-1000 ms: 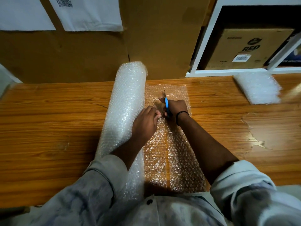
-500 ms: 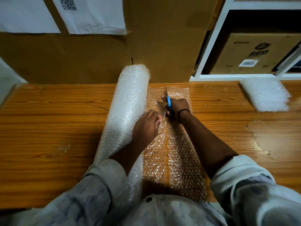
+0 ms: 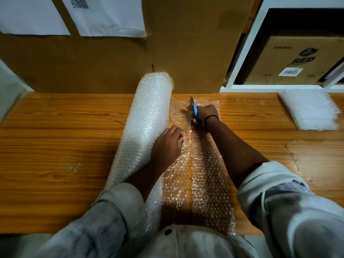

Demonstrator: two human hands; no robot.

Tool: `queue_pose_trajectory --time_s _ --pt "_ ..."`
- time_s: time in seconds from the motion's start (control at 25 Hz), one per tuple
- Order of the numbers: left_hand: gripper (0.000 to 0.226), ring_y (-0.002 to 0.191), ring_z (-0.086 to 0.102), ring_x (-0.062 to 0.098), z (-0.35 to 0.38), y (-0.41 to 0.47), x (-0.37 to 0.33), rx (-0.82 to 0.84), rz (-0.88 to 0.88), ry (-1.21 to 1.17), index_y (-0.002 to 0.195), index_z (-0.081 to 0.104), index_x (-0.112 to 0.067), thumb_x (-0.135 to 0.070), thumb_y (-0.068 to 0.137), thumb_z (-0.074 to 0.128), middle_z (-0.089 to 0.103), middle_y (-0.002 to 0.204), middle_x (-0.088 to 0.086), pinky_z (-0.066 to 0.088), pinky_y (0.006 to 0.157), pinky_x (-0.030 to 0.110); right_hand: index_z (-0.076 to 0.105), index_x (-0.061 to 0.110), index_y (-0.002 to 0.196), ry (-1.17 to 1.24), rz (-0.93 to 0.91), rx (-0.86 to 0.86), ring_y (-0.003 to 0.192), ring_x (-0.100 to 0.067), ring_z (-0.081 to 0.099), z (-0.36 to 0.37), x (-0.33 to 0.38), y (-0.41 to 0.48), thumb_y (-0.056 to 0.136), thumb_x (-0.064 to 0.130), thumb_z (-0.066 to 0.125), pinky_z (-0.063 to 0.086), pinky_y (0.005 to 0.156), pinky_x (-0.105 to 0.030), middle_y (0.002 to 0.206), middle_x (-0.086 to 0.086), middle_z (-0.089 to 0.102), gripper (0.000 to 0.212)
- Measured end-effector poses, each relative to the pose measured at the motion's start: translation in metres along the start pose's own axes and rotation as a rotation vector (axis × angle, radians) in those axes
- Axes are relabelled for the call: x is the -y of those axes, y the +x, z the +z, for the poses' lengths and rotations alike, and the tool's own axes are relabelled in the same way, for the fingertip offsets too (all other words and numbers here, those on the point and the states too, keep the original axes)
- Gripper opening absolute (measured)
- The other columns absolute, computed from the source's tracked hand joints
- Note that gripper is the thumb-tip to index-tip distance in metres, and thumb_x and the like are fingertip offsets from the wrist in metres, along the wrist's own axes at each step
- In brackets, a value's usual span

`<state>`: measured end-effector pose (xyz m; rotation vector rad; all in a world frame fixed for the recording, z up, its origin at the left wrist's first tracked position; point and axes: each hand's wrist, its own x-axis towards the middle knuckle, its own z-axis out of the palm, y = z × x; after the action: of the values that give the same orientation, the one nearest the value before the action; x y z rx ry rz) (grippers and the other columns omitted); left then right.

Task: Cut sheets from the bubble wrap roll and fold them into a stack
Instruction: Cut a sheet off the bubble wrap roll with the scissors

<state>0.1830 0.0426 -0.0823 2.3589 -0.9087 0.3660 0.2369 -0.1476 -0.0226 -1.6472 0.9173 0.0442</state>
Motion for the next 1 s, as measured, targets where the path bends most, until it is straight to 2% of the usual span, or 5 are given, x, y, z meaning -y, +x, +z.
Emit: queue_pose_trajectory --time_s 0.28,0.52,0.64,0.8,1.0 --pt "0.013 0.087 0.054 0.012 0.004 -0.001 0.001 0.03 -0.005 0.045 0.101 0.064 -0.019 -0.025 0.103 0.052 0.062 0.101 -0.006 0.048 0.072 0.027 0.075 0.002 0.098 0.025 -0.032 0.01 0.037 -0.008 0.056 -0.011 0.011 -0.003 0.078 0.049 0.086 0.038 0.035 -0.016 0.067 -0.007 0.07 0.052" --pt "0.014 0.091 0.052 0.014 0.005 -0.002 0.0 0.065 -0.026 0.083 0.102 0.061 -0.021 -0.026 0.105 0.048 0.06 0.104 -0.005 0.048 0.078 0.032 0.078 -0.001 0.106 0.034 -0.074 0.111 0.047 -0.012 0.062 -0.062 -0.013 -0.032 0.095 0.02 0.074 0.039 0.039 -0.021 0.074 -0.013 0.073 0.024" --pt "0.017 0.094 0.055 0.017 0.005 -0.002 0.0 0.064 -0.039 0.116 0.106 0.063 -0.019 -0.026 0.105 0.047 0.062 0.108 -0.001 0.049 0.082 0.034 0.076 -0.005 0.098 -0.129 -0.105 0.032 0.061 -0.024 0.066 -0.083 -0.043 -0.048 0.098 0.011 0.065 0.045 0.046 -0.025 0.087 -0.024 0.076 0.02" --pt "0.011 0.092 0.056 0.019 0.003 -0.002 -0.002 0.07 -0.052 0.113 0.107 0.063 -0.021 -0.023 0.103 0.053 0.062 0.108 -0.001 0.043 0.074 0.031 0.073 0.005 0.093 -0.392 -0.174 -0.125 0.091 -0.035 0.072 -0.093 -0.075 -0.071 0.093 0.021 0.071 0.055 0.077 -0.042 0.102 -0.021 0.076 0.016" --pt "0.021 0.106 0.057 0.024 -0.001 -0.008 -0.018 0.109 -0.067 0.065 0.119 0.061 -0.022 -0.022 0.098 0.057 0.064 0.118 0.0 0.046 0.083 0.037 0.073 0.002 0.097 -0.522 -0.301 -0.317 0.088 -0.036 0.071 -0.092 -0.112 -0.114 0.086 0.028 0.079 0.058 0.073 -0.04 0.094 -0.022 0.075 0.029"
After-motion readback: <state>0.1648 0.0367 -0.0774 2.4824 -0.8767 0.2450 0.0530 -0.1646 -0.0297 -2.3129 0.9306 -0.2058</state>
